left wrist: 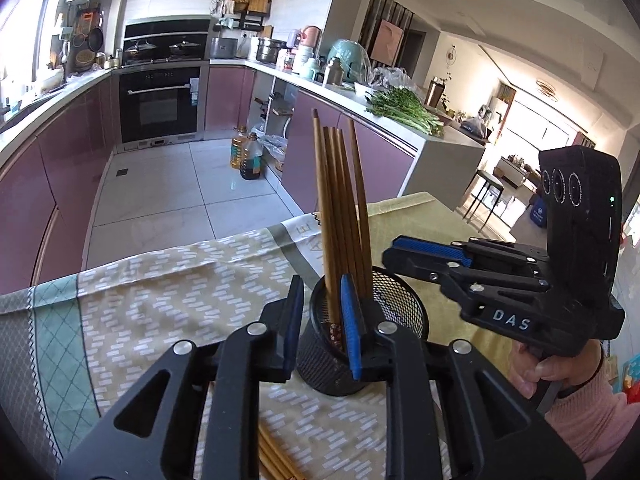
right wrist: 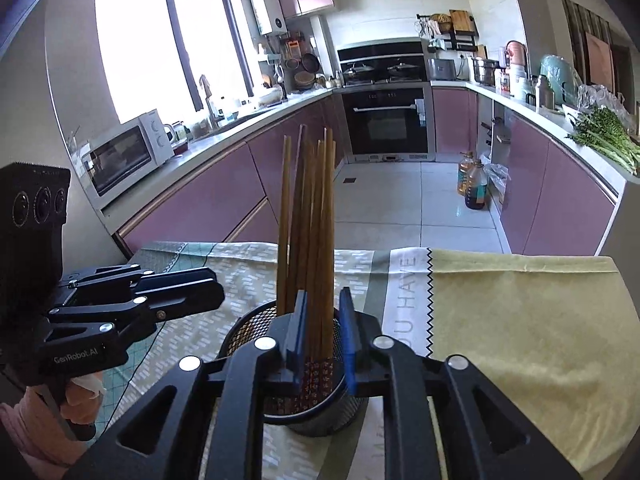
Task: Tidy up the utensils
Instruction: 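Open both tools to release the chopsticks into the cup, then move both open tools back over the remaining chopsticks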
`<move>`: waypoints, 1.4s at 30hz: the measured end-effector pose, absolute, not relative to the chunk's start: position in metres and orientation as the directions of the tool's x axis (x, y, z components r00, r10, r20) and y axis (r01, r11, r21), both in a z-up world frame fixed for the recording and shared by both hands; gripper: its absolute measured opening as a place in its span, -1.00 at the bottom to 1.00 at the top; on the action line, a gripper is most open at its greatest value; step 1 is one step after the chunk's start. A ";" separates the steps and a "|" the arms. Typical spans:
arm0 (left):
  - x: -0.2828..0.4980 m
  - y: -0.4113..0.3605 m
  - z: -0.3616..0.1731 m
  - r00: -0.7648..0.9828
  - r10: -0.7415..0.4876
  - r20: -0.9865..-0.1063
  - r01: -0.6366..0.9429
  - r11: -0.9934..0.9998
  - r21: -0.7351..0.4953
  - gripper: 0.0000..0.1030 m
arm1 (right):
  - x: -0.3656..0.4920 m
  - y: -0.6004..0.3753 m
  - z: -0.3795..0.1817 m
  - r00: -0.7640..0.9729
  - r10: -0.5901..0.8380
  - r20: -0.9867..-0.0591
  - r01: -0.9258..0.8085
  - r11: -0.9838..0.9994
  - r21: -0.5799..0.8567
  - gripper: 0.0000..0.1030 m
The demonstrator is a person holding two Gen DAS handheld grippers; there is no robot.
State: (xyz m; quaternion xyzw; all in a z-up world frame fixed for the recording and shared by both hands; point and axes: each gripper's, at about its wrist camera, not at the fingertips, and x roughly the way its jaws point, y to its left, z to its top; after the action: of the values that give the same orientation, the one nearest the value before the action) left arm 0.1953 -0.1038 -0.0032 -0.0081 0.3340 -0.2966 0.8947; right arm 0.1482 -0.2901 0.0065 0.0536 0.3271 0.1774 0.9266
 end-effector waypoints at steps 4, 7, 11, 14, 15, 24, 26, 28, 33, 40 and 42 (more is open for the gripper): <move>0.169 -0.082 0.004 0.659 -0.511 -0.552 0.507 0.844 -0.175 -0.38 | 0.124 -0.285 0.015 0.735 0.405 -0.544 -0.348 0.914 0.210 -0.54; 0.150 -0.064 0.005 0.686 -0.497 -0.531 0.495 0.854 -0.159 -0.20 | 0.104 -0.273 0.016 0.721 0.446 -0.530 -0.409 0.892 0.194 -0.48; 0.132 -0.043 -0.007 0.701 -0.454 -0.549 0.457 0.878 -0.142 -0.16 | 0.086 -0.255 0.002 0.666 0.505 -0.549 -0.477 0.854 0.208 -0.41; 0.125 -0.032 -0.025 0.695 -0.415 -0.588 0.425 0.896 -0.130 -0.16 | 0.085 -0.243 -0.016 0.621 0.525 -0.582 -0.488 0.840 0.237 -0.41; 0.123 -0.029 -0.031 0.688 -0.410 -0.599 0.420 0.898 -0.133 -0.16 | 0.086 -0.239 -0.024 0.603 0.530 -0.596 -0.486 0.837 0.252 -0.41; 0.114 -0.013 -0.077 0.643 -0.357 -0.677 0.363 0.921 -0.140 -0.16 | 0.091 -0.210 -0.073 0.504 0.521 -0.688 -0.456 0.838 0.301 -0.41; 0.113 -0.013 -0.084 0.630 -0.361 -0.688 0.361 0.920 -0.152 -0.16 | 0.091 -0.206 -0.077 0.494 0.522 -0.695 -0.455 0.837 0.305 -0.41; 0.113 -0.012 -0.088 0.620 -0.357 -0.698 0.355 0.922 -0.156 -0.16 | 0.091 -0.200 -0.080 0.486 0.520 -0.703 -0.457 0.836 0.302 -0.41; 0.112 -0.013 -0.096 0.603 -0.357 -0.713 0.352 0.922 -0.164 -0.16 | 0.092 -0.192 -0.086 0.475 0.506 -0.720 -0.456 0.841 0.291 -0.41; 0.113 -0.015 -0.101 0.590 -0.364 -0.721 0.353 0.919 -0.176 -0.16 | 0.091 -0.189 -0.088 0.472 0.488 -0.734 -0.452 0.849 0.274 -0.41; 0.114 -0.015 -0.102 0.587 -0.366 -0.722 0.354 0.918 -0.178 -0.16 | 0.093 -0.187 -0.089 0.471 0.480 -0.740 -0.451 0.852 0.265 -0.42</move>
State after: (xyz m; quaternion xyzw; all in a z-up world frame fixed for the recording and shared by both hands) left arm 0.1136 -0.0154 -0.1021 -0.0074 0.4072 -0.2022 0.8907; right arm 0.0926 -0.1867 -0.0894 0.0166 0.4366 0.2714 0.8576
